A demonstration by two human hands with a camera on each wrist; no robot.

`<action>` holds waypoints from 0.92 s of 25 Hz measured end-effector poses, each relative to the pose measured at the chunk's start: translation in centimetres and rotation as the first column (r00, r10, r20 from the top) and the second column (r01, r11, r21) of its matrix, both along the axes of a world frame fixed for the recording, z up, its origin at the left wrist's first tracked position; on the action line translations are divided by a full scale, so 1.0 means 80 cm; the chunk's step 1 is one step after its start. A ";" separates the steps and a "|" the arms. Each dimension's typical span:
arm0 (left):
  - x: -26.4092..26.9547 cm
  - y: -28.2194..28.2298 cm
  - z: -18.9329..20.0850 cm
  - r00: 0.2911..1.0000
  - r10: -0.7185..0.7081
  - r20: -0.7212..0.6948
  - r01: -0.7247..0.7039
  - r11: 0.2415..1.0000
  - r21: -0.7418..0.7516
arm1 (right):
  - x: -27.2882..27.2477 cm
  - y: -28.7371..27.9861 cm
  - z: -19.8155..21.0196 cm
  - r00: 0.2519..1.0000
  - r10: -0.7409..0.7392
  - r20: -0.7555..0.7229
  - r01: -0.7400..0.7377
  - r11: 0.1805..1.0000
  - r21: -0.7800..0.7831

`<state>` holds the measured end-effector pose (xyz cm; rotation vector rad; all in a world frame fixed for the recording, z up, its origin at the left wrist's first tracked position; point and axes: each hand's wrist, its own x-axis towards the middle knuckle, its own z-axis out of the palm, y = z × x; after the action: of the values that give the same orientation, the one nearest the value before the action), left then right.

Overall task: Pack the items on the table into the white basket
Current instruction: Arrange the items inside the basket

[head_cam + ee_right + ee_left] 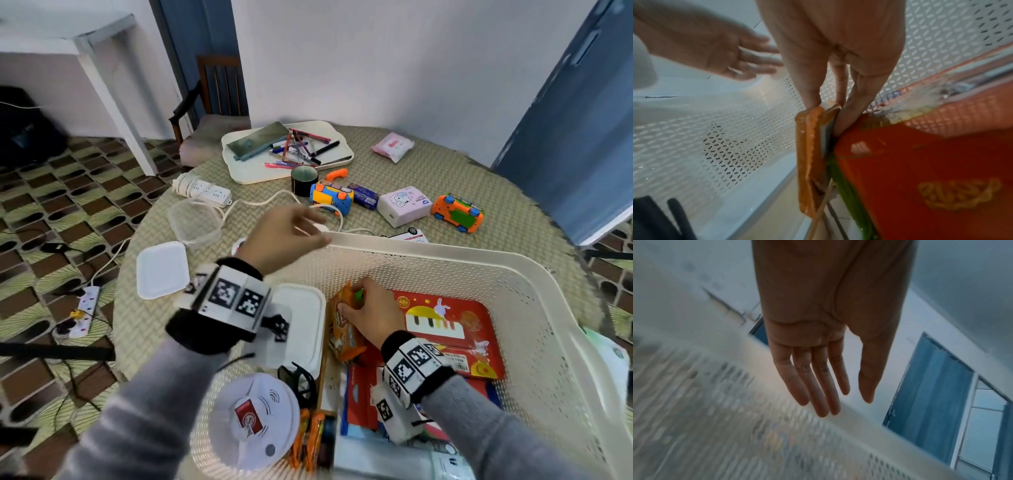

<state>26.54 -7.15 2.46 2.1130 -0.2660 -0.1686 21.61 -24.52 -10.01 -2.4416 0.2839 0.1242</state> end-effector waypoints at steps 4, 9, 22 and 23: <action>0.008 0.059 0.056 0.989 -0.096 0.111 0.055 0.943 0.328 | -0.004 0.007 0.000 0.999 0.043 -0.031 -0.046 0.995 -0.087; -0.003 0.109 0.007 0.959 -0.185 -0.215 0.275 0.790 0.548 | -0.009 0.010 -0.012 0.994 0.101 -0.032 -0.106 0.967 -0.233; -0.014 0.130 -0.054 0.979 -0.091 -0.183 0.126 0.974 0.187 | -0.037 0.001 -0.012 0.853 0.494 -0.169 -0.511 0.725 -0.461; -0.015 0.129 -0.054 0.978 -0.091 -0.186 0.125 0.976 0.179 | -0.037 0.001 -0.013 0.850 0.499 -0.170 -0.512 0.703 -0.494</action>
<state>25.38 3.17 -1.85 2.2560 -0.2683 -0.4603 18.69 -24.48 -11.05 -3.0106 -0.4262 0.3573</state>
